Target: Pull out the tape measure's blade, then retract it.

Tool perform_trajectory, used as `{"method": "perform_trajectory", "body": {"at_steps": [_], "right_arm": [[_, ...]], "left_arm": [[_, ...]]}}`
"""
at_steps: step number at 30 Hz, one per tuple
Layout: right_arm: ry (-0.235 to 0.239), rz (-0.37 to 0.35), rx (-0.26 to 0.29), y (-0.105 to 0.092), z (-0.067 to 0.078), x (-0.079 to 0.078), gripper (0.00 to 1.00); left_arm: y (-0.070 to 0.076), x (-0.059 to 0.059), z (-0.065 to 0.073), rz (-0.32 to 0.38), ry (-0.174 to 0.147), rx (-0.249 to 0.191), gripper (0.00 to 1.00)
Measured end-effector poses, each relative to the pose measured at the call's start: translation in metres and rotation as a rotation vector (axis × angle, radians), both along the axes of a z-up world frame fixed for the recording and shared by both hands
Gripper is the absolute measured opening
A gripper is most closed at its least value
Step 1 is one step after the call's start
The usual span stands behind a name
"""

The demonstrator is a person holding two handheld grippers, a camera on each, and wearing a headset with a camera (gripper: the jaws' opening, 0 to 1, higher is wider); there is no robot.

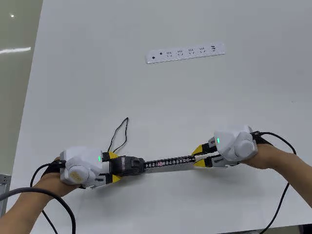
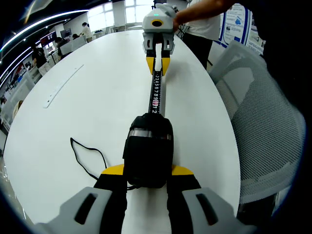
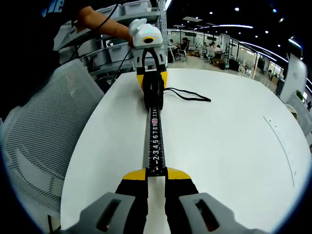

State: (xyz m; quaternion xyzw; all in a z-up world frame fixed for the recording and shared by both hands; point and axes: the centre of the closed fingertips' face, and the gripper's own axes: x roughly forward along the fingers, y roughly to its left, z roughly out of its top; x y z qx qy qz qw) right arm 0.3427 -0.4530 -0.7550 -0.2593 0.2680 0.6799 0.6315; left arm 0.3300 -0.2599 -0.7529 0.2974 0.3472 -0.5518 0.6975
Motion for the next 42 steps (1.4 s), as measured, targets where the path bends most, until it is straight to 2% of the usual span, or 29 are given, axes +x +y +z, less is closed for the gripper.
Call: {"method": "perform_trajectory", "body": {"at_steps": [42], "right_arm": [[0.019,-0.025,-0.015,-0.028,-0.003,0.001,0.09]], "left_arm": [[0.000,0.000,-0.001,-0.007,0.002,0.007,0.27]]}}
